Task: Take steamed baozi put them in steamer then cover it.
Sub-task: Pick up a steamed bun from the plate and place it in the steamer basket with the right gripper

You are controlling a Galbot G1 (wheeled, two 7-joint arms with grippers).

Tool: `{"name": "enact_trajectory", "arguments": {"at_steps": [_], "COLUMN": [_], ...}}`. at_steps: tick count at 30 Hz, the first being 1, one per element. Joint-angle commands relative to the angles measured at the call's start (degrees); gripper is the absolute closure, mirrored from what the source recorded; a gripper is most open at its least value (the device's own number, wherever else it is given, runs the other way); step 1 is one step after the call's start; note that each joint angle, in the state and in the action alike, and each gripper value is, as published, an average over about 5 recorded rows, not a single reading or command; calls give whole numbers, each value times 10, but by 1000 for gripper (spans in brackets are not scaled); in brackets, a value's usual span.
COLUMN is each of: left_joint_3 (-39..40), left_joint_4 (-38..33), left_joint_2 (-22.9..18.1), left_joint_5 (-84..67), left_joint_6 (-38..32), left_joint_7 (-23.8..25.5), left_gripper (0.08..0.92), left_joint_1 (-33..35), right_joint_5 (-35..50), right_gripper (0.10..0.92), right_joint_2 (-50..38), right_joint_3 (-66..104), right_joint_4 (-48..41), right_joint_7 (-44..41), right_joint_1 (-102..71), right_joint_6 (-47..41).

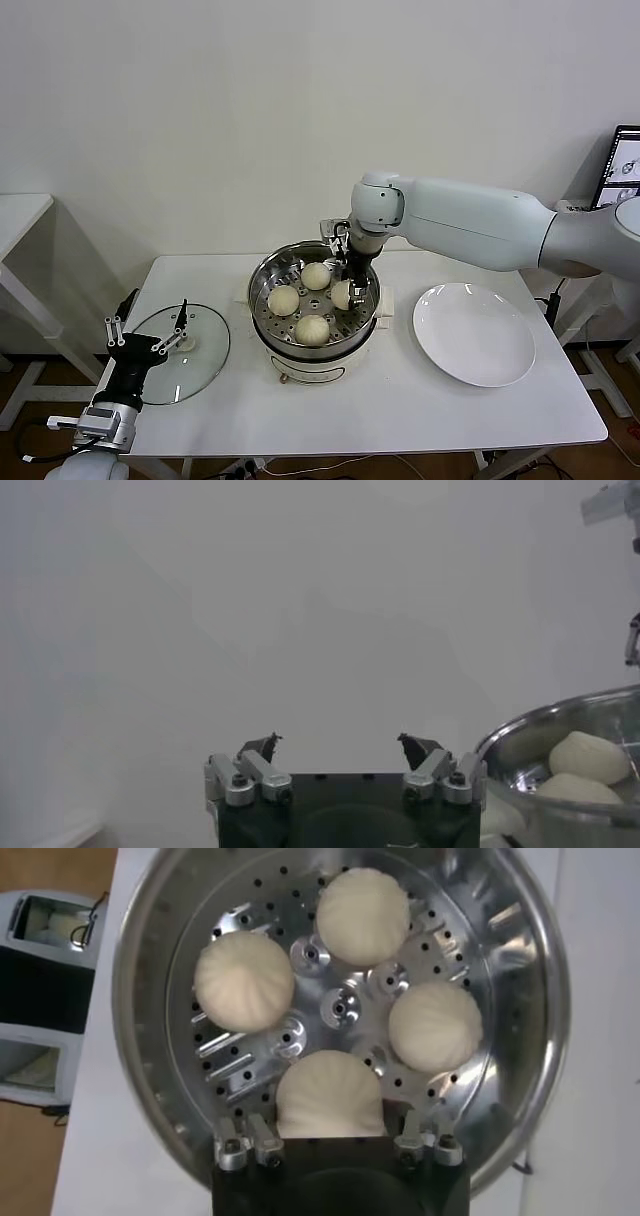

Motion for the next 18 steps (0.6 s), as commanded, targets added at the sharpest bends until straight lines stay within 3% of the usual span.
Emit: {"name": "enact_trajectory", "arguments": {"at_steps": [1, 12, 18], "left_joint_3": [0, -1, 0], "left_joint_4": [3, 4, 7], "left_joint_2": [0, -1, -2], "left_joint_5": [0, 0, 0], "left_joint_6": [0, -2, -2], "left_joint_7": [0, 1, 1], "left_gripper": [177, 177, 177], "left_joint_1": [0, 3, 3], "right_joint_5": [-19, -28, -17], "right_gripper": [321, 320, 242], "right_joint_2": [11, 18, 12], "right_joint_3": [7, 15, 22], "right_joint_4": [-19, -23, -16], "right_joint_7": [0, -2, -5], "right_joint_1": [-23, -33, -28], "right_joint_6": [0, 1, 4]}}
